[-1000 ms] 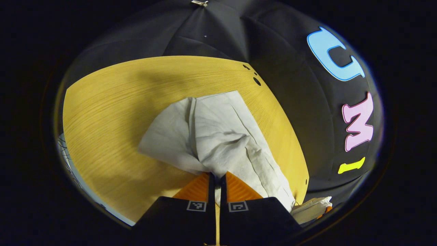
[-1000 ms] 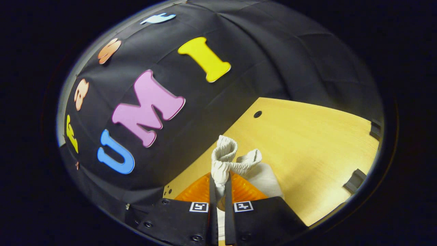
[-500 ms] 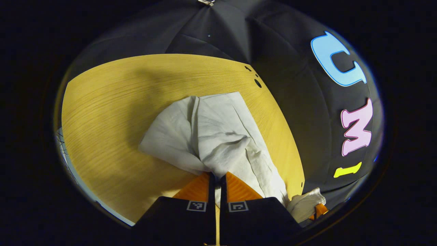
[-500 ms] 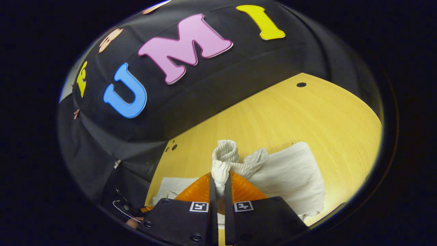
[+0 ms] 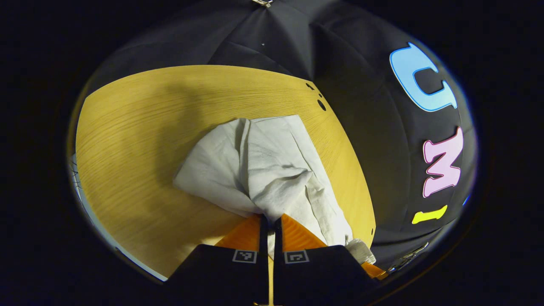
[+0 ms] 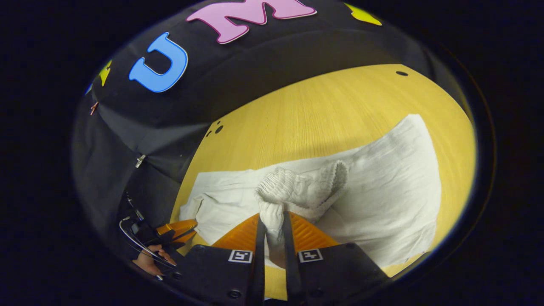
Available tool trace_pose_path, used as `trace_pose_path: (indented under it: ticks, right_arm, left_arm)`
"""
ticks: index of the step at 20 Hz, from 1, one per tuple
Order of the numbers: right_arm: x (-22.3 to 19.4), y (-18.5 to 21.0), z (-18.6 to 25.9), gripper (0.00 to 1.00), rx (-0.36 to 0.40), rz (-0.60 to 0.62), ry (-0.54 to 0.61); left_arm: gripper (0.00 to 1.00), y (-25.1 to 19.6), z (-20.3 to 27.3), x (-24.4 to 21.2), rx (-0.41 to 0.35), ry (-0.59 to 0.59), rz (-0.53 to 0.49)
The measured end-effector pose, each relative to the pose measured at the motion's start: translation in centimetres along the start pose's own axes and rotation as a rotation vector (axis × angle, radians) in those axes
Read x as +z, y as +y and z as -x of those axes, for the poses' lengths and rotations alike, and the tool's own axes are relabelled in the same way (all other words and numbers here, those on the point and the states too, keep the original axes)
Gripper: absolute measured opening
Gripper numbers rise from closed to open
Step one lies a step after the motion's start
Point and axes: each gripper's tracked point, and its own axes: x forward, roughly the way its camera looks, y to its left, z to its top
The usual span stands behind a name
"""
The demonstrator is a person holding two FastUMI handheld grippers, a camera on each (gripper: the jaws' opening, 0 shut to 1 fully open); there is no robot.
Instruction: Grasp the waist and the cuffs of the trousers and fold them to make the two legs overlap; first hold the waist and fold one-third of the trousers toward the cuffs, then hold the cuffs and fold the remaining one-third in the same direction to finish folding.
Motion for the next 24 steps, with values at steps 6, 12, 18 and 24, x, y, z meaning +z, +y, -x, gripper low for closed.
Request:
trace_pose_path:
  ticks: [6, 12, 18, 24]
  right_arm:
    - [-0.2, 1.1, 0.4, 0.48, 0.080, -0.021, 0.096]
    - [-0.7, 1.1, 2.8, 0.50, 0.099, -0.006, 0.107]
    - [0.8, -4.4, 5.7, 0.51, 0.016, -0.074, 0.060]
    - [1.6, -7.6, 7.9, 0.50, -0.007, -0.134, 0.033]
  left_arm:
    - [0.09, 0.0, -0.1, 0.1, -0.024, -0.015, 0.045]
    - [0.09, -0.1, -0.1, 0.2, -0.049, -0.026, 0.095]
    - [0.30, -1.3, -0.6, 1.1, -0.189, -0.012, 0.278]
    - [0.39, -2.0, -2.0, 1.2, -0.169, 0.035, 0.297]
